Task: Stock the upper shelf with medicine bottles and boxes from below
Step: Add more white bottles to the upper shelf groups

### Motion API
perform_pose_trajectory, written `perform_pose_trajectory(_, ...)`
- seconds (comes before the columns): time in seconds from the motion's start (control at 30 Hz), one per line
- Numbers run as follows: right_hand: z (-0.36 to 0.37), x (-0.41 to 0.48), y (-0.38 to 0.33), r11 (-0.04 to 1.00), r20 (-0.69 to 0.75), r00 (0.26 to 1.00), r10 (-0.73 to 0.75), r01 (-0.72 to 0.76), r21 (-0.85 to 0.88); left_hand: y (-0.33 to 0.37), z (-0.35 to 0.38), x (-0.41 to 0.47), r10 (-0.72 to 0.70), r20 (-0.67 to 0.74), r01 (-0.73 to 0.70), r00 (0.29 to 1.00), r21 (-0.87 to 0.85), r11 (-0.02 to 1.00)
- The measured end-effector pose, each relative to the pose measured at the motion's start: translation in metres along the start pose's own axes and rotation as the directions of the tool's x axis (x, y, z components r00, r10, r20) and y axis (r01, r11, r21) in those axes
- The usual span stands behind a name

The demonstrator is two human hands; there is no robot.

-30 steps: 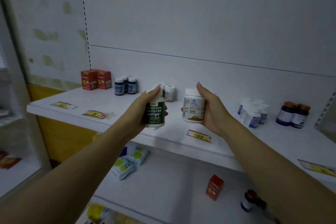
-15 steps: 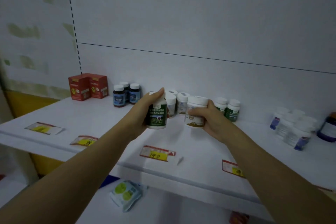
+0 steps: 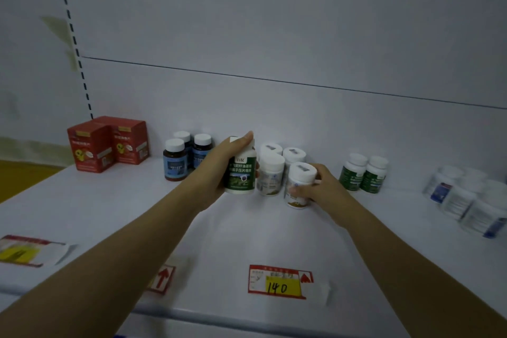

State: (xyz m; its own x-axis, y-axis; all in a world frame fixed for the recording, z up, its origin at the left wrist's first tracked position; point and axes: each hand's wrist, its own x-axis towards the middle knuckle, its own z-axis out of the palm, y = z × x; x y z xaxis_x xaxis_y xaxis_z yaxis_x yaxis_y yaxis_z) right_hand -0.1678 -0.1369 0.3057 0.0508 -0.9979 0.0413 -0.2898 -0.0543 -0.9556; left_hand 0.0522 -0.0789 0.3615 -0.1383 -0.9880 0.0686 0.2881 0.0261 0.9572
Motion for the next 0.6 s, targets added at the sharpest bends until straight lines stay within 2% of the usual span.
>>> perform_pose_trajectory(0.4, 0.013, 0.012, -0.010, 0.994, -0.068, 0.998, -0.012, 0.005, -0.106, 0.002, -0.012, 0.007, -0.013, 0.013, 0.013, 1.000, 0.013, 1.000)
perform_pose_trajectory(0.6, 0.009, 0.015, -0.013, 0.972, -0.062, 0.998, -0.029, 0.014, -0.236, -0.002, -0.004, 0.005, -0.028, 0.019, 0.028, 0.999, -0.019, 0.999)
